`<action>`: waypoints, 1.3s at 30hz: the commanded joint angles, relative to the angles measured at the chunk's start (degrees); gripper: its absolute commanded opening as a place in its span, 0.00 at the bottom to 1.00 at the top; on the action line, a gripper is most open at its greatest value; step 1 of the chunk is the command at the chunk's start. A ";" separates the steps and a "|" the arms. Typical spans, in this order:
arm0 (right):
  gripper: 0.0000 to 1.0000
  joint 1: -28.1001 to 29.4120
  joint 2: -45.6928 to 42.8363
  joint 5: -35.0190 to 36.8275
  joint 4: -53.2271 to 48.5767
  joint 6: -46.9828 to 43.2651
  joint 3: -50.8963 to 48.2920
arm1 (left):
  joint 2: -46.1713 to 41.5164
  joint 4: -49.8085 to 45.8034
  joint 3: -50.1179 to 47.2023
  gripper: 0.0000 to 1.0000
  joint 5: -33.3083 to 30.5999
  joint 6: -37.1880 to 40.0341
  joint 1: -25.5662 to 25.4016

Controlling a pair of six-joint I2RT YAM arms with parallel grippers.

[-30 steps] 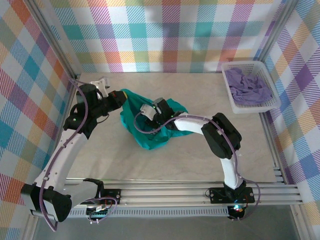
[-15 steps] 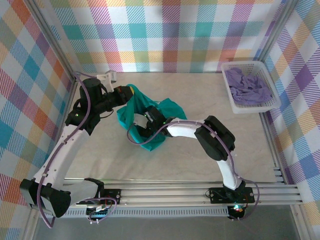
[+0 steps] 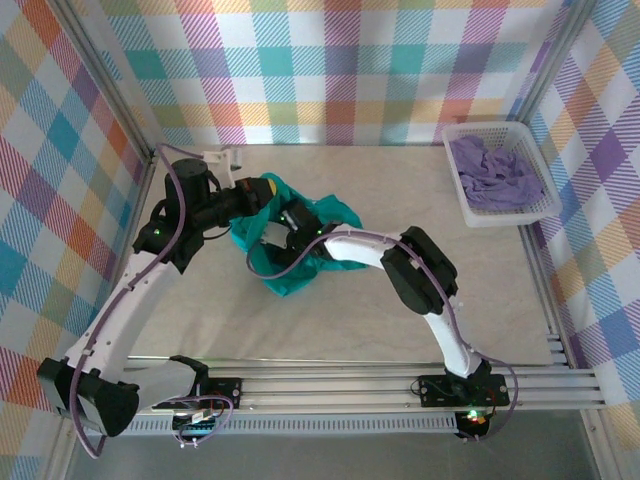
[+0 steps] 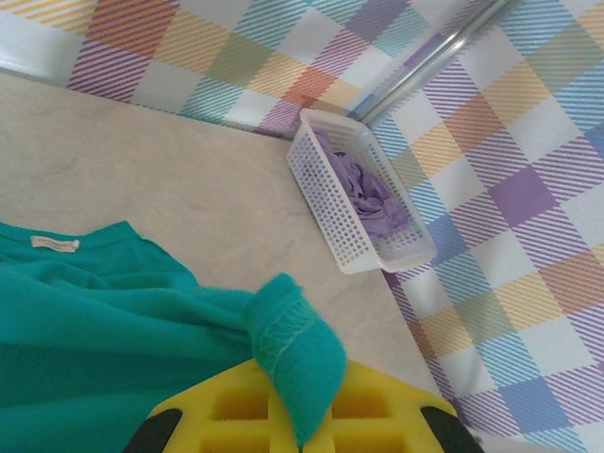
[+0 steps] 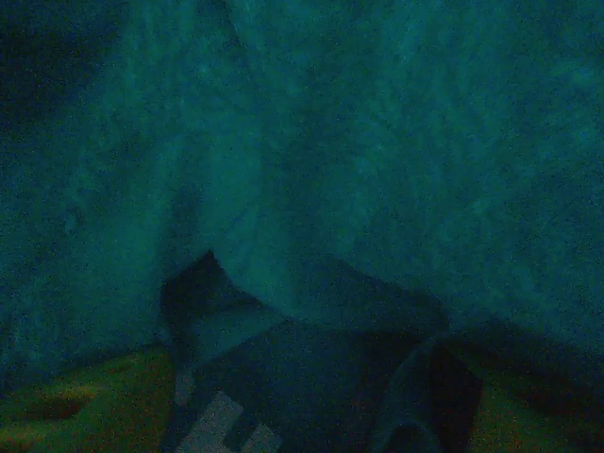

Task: Fold the inside-out t-shirt

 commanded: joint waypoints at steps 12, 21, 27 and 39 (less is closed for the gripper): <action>0.68 -9.24 -7.07 -15.12 -0.02 11.83 -3.15 | -7.76 -6.11 0.77 0.00 -7.98 3.83 -1.39; 0.69 -10.83 -9.70 -15.84 6.91 17.17 -6.54 | -5.58 -3.51 0.38 0.00 -5.98 3.29 -1.41; 0.69 -7.78 -4.30 -1.03 6.43 10.87 -2.80 | -3.10 4.68 4.61 0.00 1.49 0.09 -2.88; 0.73 -8.60 6.21 7.92 -7.39 13.09 13.16 | 1.46 5.84 13.38 0.00 3.85 1.02 -8.69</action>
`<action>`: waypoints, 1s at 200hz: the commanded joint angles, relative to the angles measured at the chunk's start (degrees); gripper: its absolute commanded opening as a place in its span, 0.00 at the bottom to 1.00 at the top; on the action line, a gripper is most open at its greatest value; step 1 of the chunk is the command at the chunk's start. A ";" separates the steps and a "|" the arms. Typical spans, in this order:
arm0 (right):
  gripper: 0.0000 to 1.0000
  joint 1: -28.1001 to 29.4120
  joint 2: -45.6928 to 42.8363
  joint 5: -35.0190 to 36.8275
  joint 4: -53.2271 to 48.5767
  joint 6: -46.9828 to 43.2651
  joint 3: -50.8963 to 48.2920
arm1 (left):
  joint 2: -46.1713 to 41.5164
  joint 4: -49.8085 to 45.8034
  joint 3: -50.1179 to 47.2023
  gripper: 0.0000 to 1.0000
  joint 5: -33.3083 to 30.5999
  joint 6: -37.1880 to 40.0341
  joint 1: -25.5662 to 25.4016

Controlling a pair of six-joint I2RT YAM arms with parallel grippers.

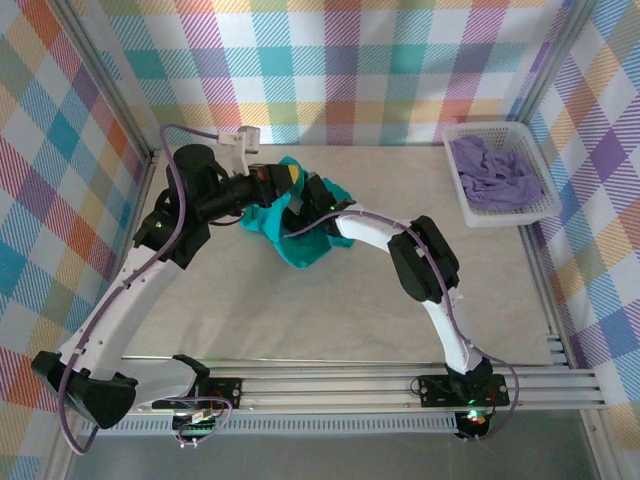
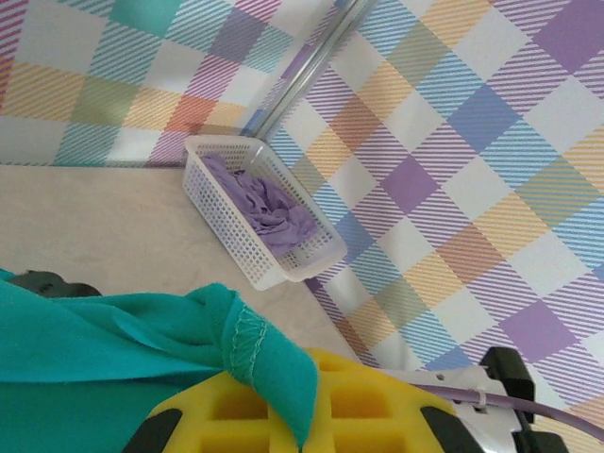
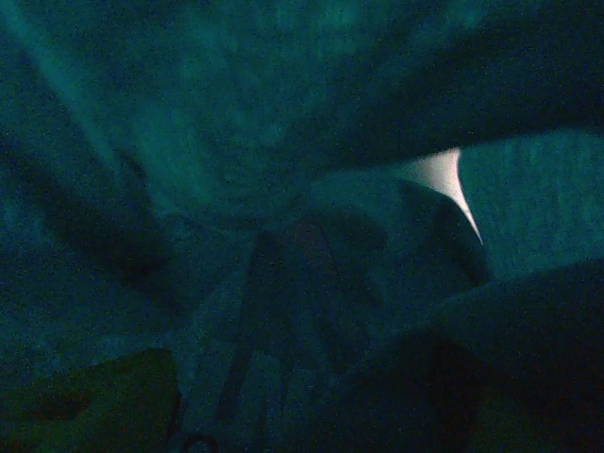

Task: Fold the inside-out t-shirt

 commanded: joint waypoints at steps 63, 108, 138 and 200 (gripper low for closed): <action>0.82 -3.54 9.62 0.09 -23.14 5.71 18.07 | -1.44 4.48 7.75 0.00 2.11 1.03 -1.01; 0.81 -4.99 12.49 -4.08 -31.06 5.28 21.77 | -3.33 1.63 3.14 0.00 -8.54 4.38 -1.03; 0.79 -5.27 16.36 -4.89 -38.10 4.25 25.67 | -1.90 1.17 -0.73 0.00 -14.11 5.26 -1.02; 0.58 -6.00 19.35 -7.08 -45.99 4.07 28.18 | -2.46 -2.85 1.37 0.00 -24.44 7.72 -1.01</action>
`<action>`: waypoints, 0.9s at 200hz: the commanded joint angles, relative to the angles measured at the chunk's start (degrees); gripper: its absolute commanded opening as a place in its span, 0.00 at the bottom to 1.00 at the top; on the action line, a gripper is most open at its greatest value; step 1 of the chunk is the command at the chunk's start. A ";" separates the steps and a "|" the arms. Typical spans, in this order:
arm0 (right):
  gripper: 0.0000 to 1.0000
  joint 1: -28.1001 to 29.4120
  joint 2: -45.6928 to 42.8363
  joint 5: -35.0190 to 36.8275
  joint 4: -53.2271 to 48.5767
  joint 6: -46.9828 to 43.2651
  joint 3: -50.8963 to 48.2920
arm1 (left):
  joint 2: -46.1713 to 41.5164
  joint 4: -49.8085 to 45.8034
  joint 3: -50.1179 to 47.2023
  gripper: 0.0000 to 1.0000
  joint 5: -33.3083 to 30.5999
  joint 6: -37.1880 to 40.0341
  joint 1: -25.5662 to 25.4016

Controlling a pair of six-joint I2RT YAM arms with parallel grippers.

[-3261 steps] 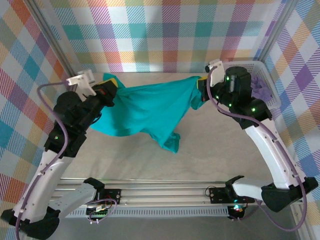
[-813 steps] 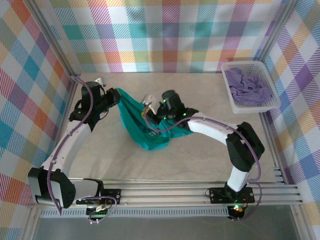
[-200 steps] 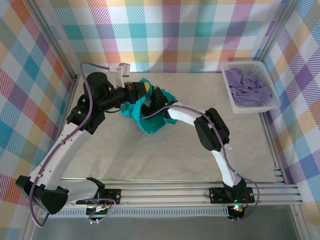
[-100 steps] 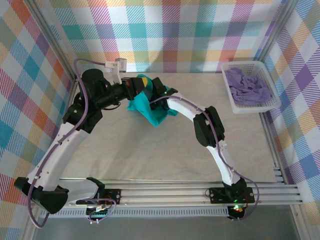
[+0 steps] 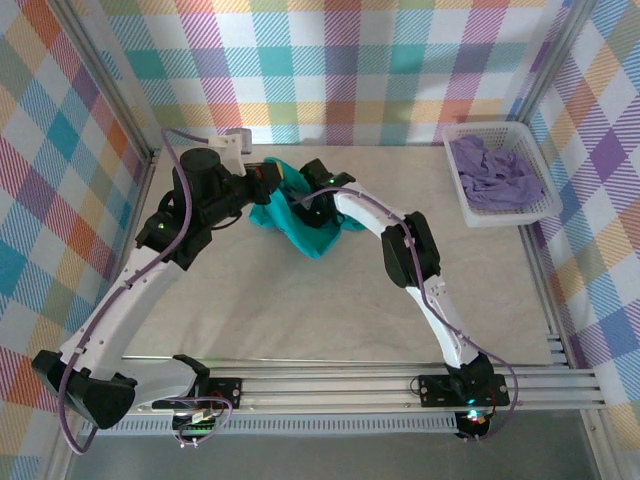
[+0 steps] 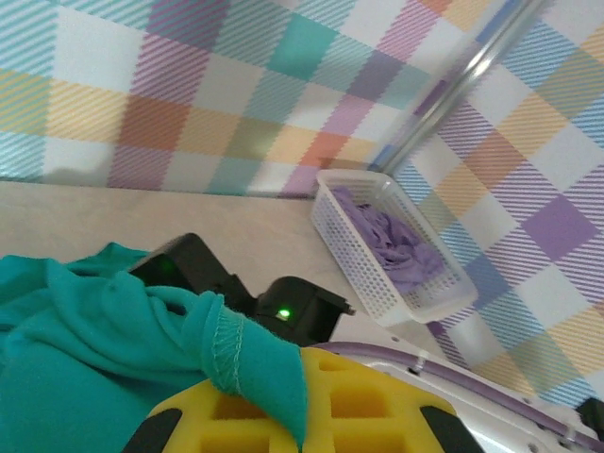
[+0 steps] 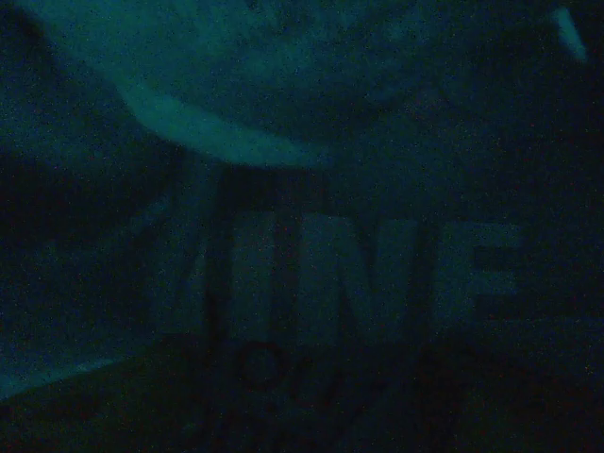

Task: Fold the inside-out t-shirt

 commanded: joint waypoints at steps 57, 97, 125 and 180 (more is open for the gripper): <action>0.20 -0.81 4.59 -2.44 -11.27 -0.27 2.40 | -4.34 -0.42 -0.26 0.00 -11.36 3.40 -0.50; 0.00 -0.94 -11.47 -11.97 7.16 -0.07 -14.01 | -4.44 -1.17 -5.97 0.00 -17.55 0.13 4.35; 0.00 -1.42 -26.48 -19.55 26.54 1.48 -36.42 | -6.21 0.73 -10.78 0.00 -16.01 -5.56 13.01; 0.00 1.40 -34.29 -35.06 43.86 4.58 -47.11 | 1.71 5.47 -11.91 0.00 -7.68 -8.94 14.54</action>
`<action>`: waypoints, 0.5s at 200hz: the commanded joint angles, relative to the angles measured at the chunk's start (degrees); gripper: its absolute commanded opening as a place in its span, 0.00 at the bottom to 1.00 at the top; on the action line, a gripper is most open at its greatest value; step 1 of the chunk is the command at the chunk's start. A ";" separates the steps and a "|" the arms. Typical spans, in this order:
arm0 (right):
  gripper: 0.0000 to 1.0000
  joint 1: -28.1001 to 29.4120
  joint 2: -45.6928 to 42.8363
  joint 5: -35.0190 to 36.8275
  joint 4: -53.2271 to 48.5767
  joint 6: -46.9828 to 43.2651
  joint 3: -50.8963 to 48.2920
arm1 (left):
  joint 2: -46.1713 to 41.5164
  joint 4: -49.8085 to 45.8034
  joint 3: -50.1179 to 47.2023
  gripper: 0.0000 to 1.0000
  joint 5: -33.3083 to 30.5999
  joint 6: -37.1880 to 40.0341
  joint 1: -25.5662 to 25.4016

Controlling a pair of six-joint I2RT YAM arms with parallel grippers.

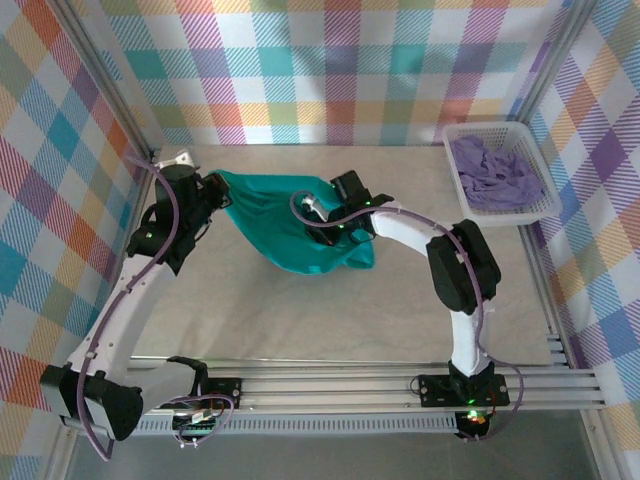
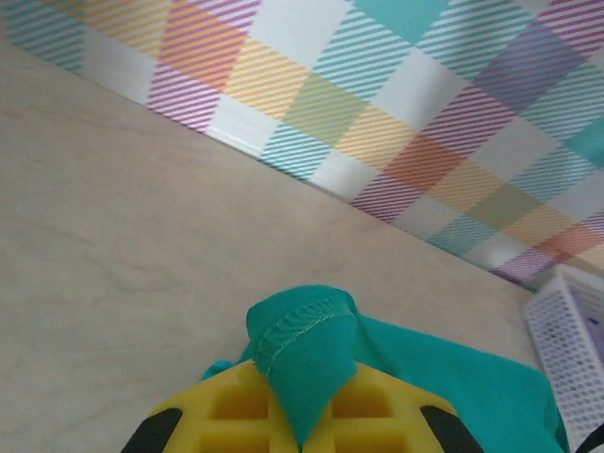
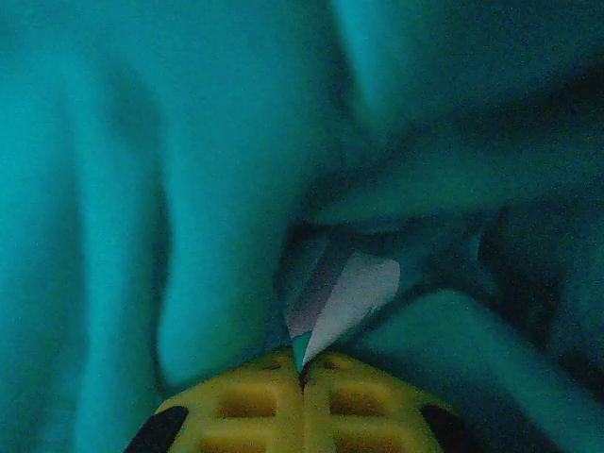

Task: Fold the inside-out t-shirt

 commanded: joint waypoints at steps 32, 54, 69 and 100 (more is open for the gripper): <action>0.00 1.99 -5.82 -10.13 13.88 -1.79 -5.83 | 7.71 4.62 1.02 0.00 2.50 -3.22 3.70; 0.00 1.55 -8.13 -8.95 14.67 -2.89 -8.33 | 8.56 5.49 0.46 0.00 2.80 -4.50 7.23; 0.00 1.55 -9.22 -6.56 15.33 -2.97 -8.83 | 8.86 5.86 -0.46 0.00 2.63 -4.82 8.40; 0.00 0.78 -11.37 -3.02 17.35 -2.74 -8.94 | 8.15 7.04 -3.89 0.00 1.82 -5.23 9.17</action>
